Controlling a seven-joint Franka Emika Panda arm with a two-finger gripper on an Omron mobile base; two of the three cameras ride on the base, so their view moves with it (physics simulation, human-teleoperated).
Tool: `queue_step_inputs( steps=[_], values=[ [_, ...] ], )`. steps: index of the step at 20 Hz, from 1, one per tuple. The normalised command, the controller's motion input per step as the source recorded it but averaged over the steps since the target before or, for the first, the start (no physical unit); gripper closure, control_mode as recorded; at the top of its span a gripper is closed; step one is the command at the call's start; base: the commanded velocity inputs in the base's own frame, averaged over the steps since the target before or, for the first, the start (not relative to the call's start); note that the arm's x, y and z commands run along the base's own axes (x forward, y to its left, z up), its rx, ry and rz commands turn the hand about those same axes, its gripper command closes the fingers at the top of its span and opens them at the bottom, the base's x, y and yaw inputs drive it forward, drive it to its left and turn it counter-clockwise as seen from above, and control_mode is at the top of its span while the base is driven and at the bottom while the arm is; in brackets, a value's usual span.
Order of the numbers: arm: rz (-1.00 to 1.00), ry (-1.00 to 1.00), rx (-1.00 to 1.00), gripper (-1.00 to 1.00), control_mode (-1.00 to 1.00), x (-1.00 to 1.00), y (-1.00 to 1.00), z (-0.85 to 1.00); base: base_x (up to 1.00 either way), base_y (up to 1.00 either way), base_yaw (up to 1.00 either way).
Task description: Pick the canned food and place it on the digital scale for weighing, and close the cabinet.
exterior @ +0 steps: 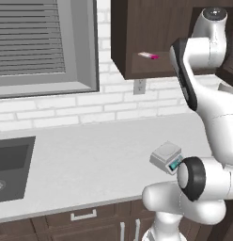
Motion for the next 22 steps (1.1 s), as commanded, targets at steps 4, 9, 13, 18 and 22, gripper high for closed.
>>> queue_step_inputs(
  steps=[4,9,13,18,22],
  values=[
    [0.00,-0.17,0.00,-1.00,-1.00,0.66,-0.17,0.00,0.00,0.00,0.00],
    [0.00,-0.21,0.00,-1.00,-1.00,0.58,-0.16,0.00,0.00,0.00,0.00],
    [-0.05,-0.16,-0.03,-1.00,-1.00,0.37,-0.02,0.00,0.00,0.00,0.00],
    [-0.01,0.10,0.00,-1.00,-1.00,0.29,-0.21,0.00,0.00,0.00,0.00],
    [0.00,0.15,0.01,-1.00,-1.00,0.40,-0.23,0.00,0.00,0.00,0.00]
  ],
)
